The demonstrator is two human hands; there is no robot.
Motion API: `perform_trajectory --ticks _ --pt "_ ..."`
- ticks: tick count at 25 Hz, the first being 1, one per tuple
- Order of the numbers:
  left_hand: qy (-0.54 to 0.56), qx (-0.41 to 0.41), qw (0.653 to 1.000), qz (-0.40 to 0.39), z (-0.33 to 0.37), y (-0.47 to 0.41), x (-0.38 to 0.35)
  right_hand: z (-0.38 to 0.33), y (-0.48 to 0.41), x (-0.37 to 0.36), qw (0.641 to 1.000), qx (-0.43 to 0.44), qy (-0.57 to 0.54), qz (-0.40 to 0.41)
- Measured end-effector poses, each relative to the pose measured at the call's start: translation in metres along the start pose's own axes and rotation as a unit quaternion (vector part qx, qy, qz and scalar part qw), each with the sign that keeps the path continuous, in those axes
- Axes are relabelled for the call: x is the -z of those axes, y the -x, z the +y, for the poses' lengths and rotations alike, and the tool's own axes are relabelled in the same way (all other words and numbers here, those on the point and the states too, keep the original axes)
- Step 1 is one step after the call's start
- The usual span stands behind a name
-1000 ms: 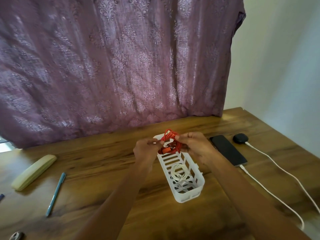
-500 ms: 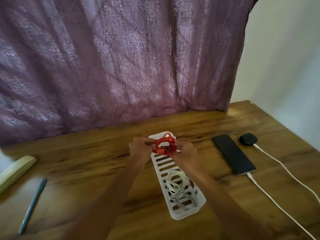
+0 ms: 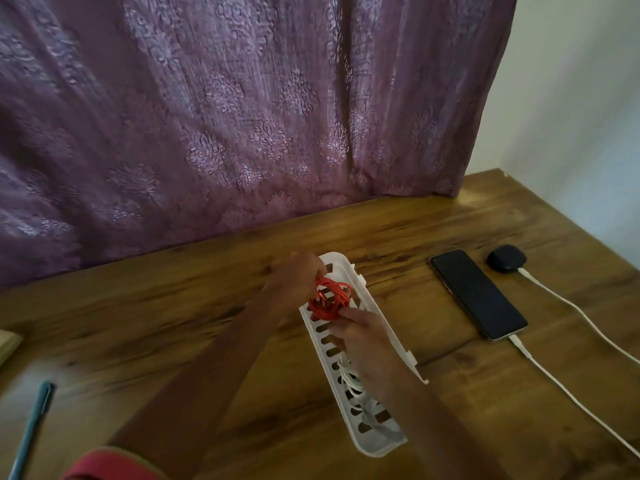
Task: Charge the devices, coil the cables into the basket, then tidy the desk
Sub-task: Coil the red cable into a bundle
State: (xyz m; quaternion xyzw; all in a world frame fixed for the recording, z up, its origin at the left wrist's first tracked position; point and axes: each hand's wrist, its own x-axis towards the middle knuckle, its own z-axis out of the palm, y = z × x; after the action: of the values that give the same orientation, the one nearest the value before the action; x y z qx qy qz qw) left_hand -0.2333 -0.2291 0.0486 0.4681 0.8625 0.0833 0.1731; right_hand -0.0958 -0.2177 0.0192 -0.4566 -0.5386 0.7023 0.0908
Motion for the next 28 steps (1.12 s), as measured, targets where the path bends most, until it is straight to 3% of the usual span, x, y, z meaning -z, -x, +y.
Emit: perform_trajectory --ticks 3,6,9,11,16,21,25,28 --pt "-0.073 0.002 0.997 -0.026 0.008 -0.002 -0.003 0.004 -0.006 -0.002 0.999 -0.022 -0.019 0.018" --pt "-0.076 -0.005 0.996 -0.043 0.012 -0.008 -0.009 0.004 -0.012 -0.003 0.997 -0.061 -0.044 0.028" --pt "-0.112 0.070 0.980 -0.147 0.017 -0.020 -0.010 0.002 -0.013 -0.001 0.991 -0.075 -0.104 0.028" --pt "-0.114 0.098 0.974 -0.167 0.017 -0.022 -0.013 0.001 -0.012 0.001 0.987 -0.076 -0.143 0.021" --pt "-0.079 -0.011 0.996 -0.049 0.010 0.000 -0.021 -0.001 -0.012 0.004 0.984 -0.087 -0.156 -0.025" --pt "0.132 -0.013 0.982 0.135 -0.002 0.030 -0.027 -0.010 0.000 0.008 0.985 -0.045 -0.167 -0.027" --pt "0.224 0.034 0.942 0.247 0.005 0.072 -0.038 -0.016 0.027 0.024 0.994 0.108 -0.001 0.012" --pt "0.324 0.112 0.909 0.236 0.021 0.108 -0.047 -0.014 0.043 0.047 0.967 0.208 0.143 0.038"
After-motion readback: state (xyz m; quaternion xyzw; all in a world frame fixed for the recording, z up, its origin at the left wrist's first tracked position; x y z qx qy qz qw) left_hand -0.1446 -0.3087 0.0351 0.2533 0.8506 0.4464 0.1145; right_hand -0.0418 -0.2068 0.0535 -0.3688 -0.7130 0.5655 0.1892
